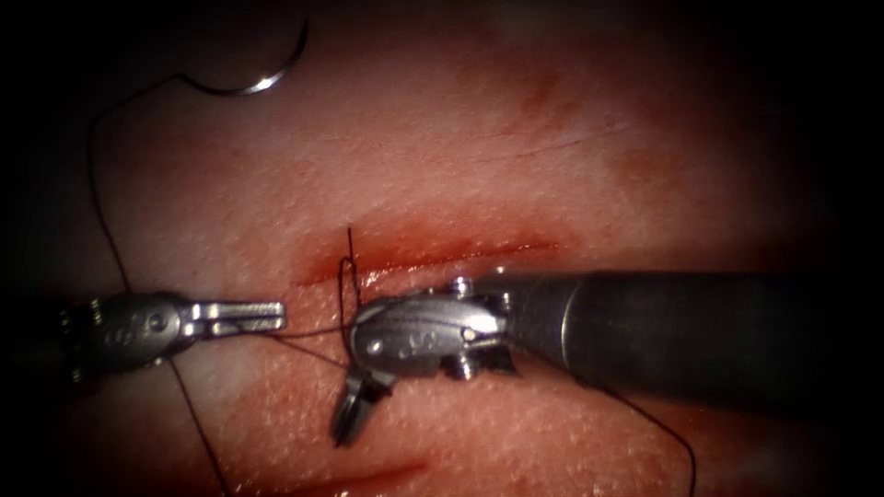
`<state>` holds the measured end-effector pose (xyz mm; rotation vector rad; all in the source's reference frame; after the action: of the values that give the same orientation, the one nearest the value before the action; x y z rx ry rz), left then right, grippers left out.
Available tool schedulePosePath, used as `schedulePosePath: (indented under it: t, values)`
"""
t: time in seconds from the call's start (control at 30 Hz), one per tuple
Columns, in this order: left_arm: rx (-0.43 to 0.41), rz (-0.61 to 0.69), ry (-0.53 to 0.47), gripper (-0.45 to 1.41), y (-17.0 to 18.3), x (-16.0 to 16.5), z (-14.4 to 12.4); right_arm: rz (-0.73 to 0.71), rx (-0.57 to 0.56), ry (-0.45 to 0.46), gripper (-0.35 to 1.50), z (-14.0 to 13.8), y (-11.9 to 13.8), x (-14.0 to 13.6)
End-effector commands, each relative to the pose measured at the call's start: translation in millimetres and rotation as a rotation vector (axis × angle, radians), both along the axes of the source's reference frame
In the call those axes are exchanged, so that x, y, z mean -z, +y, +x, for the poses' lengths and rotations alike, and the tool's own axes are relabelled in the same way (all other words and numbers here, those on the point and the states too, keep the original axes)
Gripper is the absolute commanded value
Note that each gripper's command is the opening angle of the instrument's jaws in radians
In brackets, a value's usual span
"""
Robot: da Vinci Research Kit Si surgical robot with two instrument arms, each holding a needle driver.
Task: Wound Closure
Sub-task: Pick up tail end of suture with right hand, then tighten knot by pulling tail upwards with right gripper and pulling working end downward with left end-effector
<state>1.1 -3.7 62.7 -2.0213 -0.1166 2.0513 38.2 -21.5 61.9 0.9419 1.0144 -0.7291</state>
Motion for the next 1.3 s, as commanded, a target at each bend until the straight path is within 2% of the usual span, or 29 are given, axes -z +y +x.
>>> schedulePosePath:
  t: [0.03, 0.13, 0.23, 0.37, 0.43, 0.6, 0.63, 0.7, 0.83, 1.0, 1.3]
  values:
    - [0.001, -0.001, 0.000, -0.45, 0.0, -0.5, -0.6, 0.002, 0.001, 0.000, -0.35, 0.5, 0.6, -0.1]
    - [0.006, -0.007, 0.001, -0.45, -0.6, -0.4, -0.8, 0.015, -0.029, -0.002, -0.35, 0.6, 1.7, 0.2]
    - [-0.009, -0.014, 0.009, -0.45, -1.6, -0.3, -1.2, 0.041, -0.113, -0.001, -0.35, 0.7, 3.6, 0.7]
    - [-0.045, -0.004, 0.012, -0.45, -3.6, 0.1, -2.2, 0.093, -0.294, 0.015, -0.35, 0.5, 7.6, 1.0]
    - [-0.055, -0.003, 0.016, -0.45, -4.3, 0.2, -2.6, 0.109, -0.337, 0.012, -0.35, 0.2, 8.8, 0.9]
    - [-0.142, 0.027, -0.017, -0.45, -7.3, 1.4, -4.8, 0.152, -0.461, -0.006, -0.35, -0.3, 11.5, -0.3]
    - [-0.191, 0.057, -0.057, -0.45, -9.0, 2.4, -6.1, 0.176, -0.507, -0.022, -0.35, -0.4, 12.5, -0.8]
    - [-0.228, 0.066, -0.084, -0.45, -10.2, 3.4, -7.1, 0.194, -0.543, -0.016, -0.35, -0.6, 13.3, -1.1]
    - [-0.324, 0.071, -0.113, -0.45, -12.8, 6.0, -8.7, 0.190, -0.593, -0.026, -0.35, -0.9, 15.0, -1.4]
    - [-0.373, 0.064, -0.147, -0.45, -13.8, 7.9, -9.3, 0.181, -0.634, -0.025, -0.35, -0.8, 16.6, -1.9]
    - [-0.452, 0.079, -0.201, -0.45, -15.3, 8.2, -9.6, 0.171, -0.661, -0.037, -0.35, 0.0, 18.1, -3.1]
